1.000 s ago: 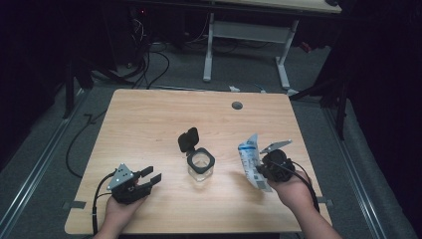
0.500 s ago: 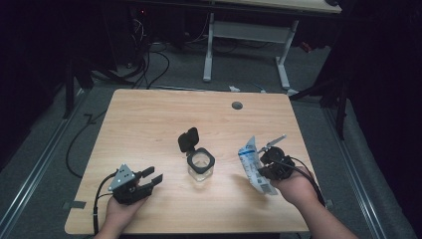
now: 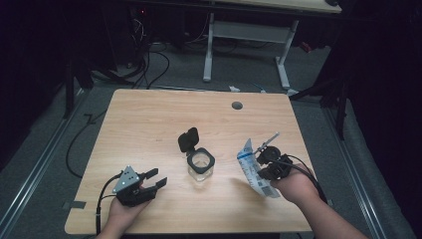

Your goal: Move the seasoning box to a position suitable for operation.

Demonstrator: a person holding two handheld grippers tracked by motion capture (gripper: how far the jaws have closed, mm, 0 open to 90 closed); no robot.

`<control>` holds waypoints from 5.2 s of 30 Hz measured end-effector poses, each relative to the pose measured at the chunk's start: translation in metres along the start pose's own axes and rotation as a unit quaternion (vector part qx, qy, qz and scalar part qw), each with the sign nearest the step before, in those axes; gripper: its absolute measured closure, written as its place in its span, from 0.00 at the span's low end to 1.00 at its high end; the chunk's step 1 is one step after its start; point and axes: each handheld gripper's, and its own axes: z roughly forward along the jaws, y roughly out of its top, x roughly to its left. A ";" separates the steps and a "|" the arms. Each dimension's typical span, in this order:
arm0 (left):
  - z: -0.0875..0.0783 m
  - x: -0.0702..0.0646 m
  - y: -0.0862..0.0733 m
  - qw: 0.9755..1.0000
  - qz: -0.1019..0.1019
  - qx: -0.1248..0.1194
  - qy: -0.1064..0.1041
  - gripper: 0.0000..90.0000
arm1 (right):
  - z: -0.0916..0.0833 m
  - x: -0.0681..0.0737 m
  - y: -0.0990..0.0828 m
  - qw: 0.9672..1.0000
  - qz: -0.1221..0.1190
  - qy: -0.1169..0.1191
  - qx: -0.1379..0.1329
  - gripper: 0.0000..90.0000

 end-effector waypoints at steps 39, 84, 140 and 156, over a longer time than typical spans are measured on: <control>0.088 -0.111 0.015 0.986 0.070 0.015 -0.152 0.35 | -0.029 0.029 0.029 0.999 -0.023 0.031 0.018 1.00; 0.111 -0.134 0.032 0.987 0.103 -0.009 -0.122 0.52 | -0.039 0.074 0.082 0.995 -0.077 0.060 0.004 1.00; 0.118 -0.138 0.026 0.989 0.107 -0.018 -0.098 0.77 | -0.045 0.075 0.098 0.996 -0.068 0.055 -0.012 1.00; 0.119 -0.135 0.032 0.991 0.090 -0.023 -0.093 0.58 | -0.044 0.078 0.098 0.996 -0.066 0.063 -0.010 1.00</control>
